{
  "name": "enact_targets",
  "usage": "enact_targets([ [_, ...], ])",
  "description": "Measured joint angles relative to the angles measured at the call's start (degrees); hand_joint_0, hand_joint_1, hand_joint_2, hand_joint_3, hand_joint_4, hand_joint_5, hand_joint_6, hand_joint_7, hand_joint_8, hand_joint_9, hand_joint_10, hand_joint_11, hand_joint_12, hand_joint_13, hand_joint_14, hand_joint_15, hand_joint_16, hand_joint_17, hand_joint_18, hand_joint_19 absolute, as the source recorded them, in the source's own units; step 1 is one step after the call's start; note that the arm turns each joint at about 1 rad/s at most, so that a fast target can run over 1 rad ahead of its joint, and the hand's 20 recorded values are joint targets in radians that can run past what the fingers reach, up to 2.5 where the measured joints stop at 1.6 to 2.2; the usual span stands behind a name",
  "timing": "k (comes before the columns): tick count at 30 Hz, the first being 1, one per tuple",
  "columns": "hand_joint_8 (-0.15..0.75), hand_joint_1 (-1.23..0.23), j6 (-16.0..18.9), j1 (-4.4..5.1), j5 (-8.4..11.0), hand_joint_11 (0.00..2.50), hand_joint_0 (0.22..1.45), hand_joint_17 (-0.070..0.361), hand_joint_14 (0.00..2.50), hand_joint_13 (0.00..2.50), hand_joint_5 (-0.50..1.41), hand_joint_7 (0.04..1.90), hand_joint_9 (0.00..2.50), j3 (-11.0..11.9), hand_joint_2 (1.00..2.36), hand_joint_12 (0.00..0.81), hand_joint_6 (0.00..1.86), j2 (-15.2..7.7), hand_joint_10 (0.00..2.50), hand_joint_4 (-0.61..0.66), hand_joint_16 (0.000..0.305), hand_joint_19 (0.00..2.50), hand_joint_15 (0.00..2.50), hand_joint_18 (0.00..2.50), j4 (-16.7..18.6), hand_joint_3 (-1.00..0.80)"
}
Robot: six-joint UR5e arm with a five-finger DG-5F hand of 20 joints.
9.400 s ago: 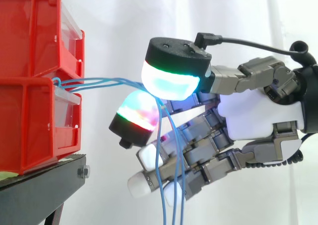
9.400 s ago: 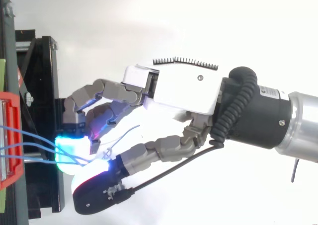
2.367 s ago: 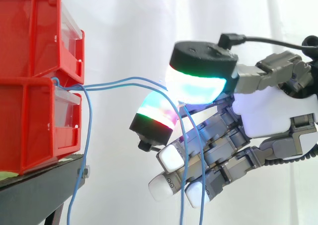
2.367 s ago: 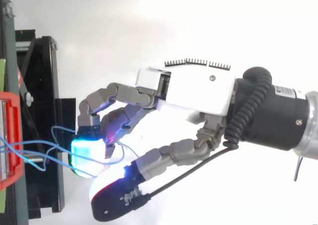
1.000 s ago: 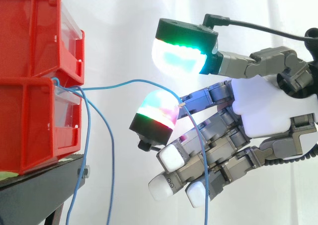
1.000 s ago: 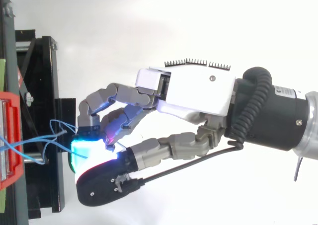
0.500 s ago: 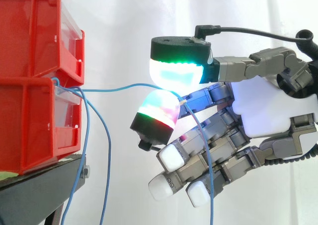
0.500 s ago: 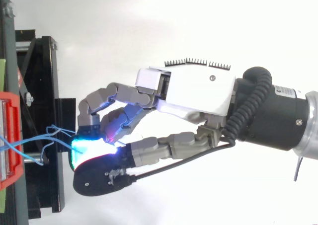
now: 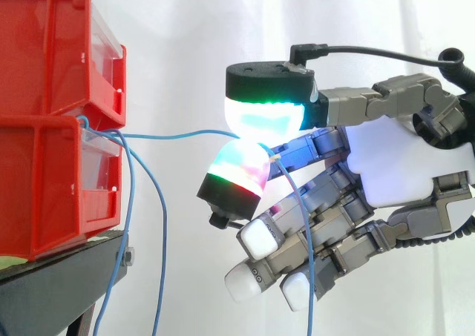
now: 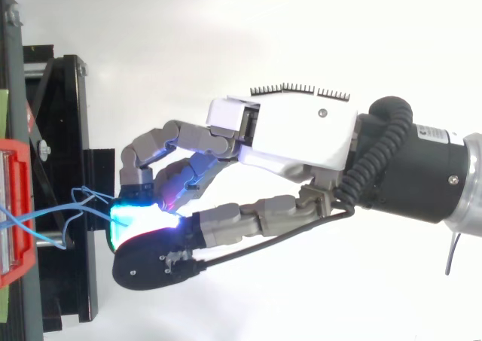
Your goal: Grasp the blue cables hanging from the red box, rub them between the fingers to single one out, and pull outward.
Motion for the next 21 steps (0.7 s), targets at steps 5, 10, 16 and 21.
enact_targets([
  [5,0.338,-0.75,-0.09,-0.05,0.48,0.55,0.59,0.11,0.02,0.7,-0.18,1.25,0.82,0.0,1.03,0.369,0.85,0.56,0.01,0.22,0.049,0.61,0.46,0.57,-1.57,-0.04],
  [10,0.341,-0.75,-0.3,-0.13,0.88,0.56,0.59,0.11,0.02,0.7,-0.18,1.24,0.81,0.0,1.03,0.37,0.85,1.35,0.01,0.22,0.049,0.61,0.46,0.57,-3.41,-0.05],
  [16,0.343,-0.76,-2.14,-0.21,2.09,0.56,0.6,0.11,0.02,0.7,-0.18,1.23,0.81,0.0,1.03,0.369,0.85,2.58,0.01,0.22,0.049,0.61,0.46,0.57,-5.67,-0.05],
  [21,0.344,-0.76,-4.18,-0.24,4.75,0.56,0.6,0.11,0.02,0.7,-0.18,1.23,0.81,0.0,1.03,0.37,0.85,3.54,0.01,0.22,0.049,0.61,0.46,0.57,-6.86,-0.05],
])
